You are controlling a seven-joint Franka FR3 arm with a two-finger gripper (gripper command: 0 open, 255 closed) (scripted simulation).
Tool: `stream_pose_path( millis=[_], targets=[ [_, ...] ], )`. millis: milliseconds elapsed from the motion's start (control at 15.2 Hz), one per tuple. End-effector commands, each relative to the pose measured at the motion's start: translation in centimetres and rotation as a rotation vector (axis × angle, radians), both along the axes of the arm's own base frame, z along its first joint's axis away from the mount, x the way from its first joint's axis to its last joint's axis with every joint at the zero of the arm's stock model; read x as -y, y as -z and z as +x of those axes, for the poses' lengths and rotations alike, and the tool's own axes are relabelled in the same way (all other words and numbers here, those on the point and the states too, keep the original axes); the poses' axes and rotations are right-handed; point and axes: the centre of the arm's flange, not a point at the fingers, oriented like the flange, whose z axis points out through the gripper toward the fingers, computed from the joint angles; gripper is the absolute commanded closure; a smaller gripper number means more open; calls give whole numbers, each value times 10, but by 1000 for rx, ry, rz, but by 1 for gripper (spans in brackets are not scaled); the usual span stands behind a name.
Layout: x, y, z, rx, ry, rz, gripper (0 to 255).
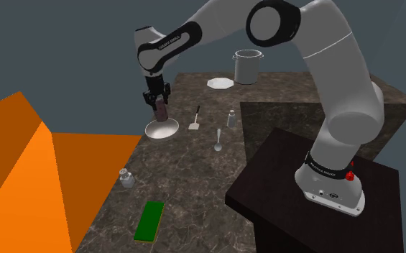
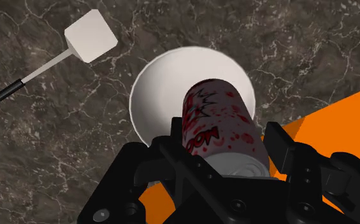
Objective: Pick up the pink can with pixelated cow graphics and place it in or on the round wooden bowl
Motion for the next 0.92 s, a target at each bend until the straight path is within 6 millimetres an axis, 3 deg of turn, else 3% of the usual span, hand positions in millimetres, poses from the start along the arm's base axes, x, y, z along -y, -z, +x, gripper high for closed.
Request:
stream_pose_path(
  millis=[0,132,858],
  targets=[
    [9,-4,24,0,0,0,255],
    [14,-6,41,0,0,0,255],
    [14,52,41,0,0,0,255]
  ],
)
